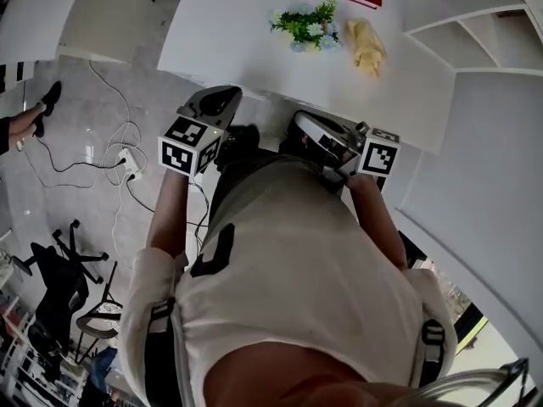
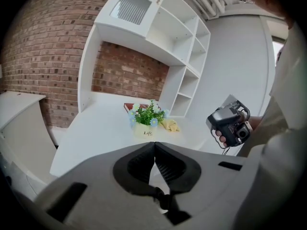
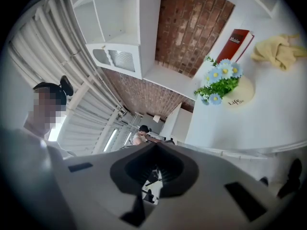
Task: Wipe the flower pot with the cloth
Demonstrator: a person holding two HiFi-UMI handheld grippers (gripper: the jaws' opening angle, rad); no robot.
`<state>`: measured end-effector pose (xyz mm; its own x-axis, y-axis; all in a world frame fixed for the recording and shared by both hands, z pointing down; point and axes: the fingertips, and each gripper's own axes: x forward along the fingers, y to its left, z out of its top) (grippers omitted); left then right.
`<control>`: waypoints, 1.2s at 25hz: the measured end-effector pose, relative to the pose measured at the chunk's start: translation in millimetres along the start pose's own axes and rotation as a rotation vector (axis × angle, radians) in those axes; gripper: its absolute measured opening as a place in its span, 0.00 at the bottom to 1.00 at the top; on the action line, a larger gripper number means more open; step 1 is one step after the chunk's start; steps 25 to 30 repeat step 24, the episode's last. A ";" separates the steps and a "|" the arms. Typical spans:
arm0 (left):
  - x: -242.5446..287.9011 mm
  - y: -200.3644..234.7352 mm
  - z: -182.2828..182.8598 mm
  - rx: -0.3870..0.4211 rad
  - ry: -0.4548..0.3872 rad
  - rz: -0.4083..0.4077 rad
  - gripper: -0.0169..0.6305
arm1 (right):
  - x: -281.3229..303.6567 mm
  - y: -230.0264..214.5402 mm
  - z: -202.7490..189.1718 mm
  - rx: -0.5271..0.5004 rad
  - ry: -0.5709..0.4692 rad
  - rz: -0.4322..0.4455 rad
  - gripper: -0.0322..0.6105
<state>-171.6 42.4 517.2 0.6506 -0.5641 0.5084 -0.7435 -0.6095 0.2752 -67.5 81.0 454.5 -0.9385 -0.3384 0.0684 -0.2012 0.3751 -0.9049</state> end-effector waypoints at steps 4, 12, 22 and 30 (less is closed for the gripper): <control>-7.2 -6.8 -9.6 0.009 0.011 -0.050 0.06 | -1.2 4.8 -12.8 -0.002 -0.031 -0.056 0.07; -12.2 -22.0 5.0 0.048 -0.029 -0.044 0.06 | -7.9 15.1 -12.8 -0.069 -0.024 -0.052 0.07; -19.1 -55.3 -5.2 0.039 -0.003 0.014 0.06 | -49.3 19.7 -15.6 -0.046 -0.030 -0.046 0.07; -19.8 -65.2 -4.1 0.037 -0.006 0.019 0.06 | -55.9 20.7 -15.9 -0.035 -0.027 -0.050 0.07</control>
